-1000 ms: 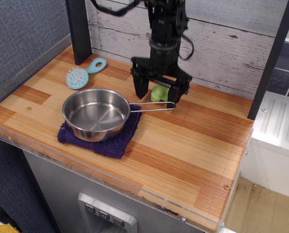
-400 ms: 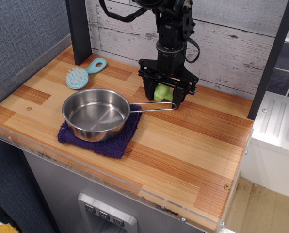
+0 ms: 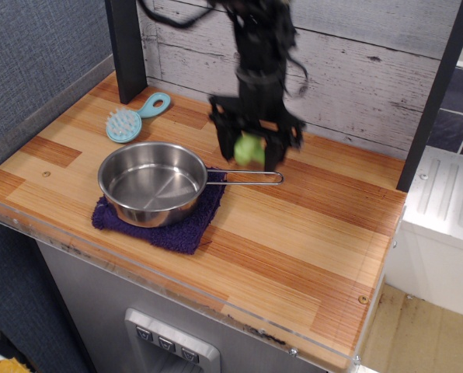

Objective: Put blue toy on the vessel

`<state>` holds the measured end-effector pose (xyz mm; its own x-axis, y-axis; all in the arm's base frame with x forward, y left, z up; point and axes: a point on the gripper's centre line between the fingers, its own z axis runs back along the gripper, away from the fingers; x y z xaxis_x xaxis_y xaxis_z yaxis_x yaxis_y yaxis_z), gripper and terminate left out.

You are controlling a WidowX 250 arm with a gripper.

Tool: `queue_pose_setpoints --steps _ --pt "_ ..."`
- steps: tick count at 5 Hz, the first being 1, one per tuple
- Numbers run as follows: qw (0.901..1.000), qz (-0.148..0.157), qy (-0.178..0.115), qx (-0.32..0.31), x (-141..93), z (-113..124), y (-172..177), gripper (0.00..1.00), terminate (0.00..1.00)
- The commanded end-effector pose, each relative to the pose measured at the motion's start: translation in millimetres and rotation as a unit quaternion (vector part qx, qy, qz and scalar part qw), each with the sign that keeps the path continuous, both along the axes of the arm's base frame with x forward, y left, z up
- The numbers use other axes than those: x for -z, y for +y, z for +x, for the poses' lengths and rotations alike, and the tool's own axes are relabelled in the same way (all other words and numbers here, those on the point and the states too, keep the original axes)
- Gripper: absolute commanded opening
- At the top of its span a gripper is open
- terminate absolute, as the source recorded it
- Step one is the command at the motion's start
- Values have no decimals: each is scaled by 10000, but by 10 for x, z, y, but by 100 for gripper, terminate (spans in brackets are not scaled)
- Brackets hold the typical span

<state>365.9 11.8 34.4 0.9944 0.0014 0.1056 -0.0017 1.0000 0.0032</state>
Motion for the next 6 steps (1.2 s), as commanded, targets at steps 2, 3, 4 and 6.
queue_pose_setpoints --steps 2,3,4,6 --pt "9946 -180 -970 -314 -788 -676 372 0 0" --pt "9964 -115 -696 -477 -638 -815 522 0 0" --pt "9977 42 -415 -529 -481 -848 679 0 0" --pt "9991 226 52 -365 -329 -920 758 100 0"
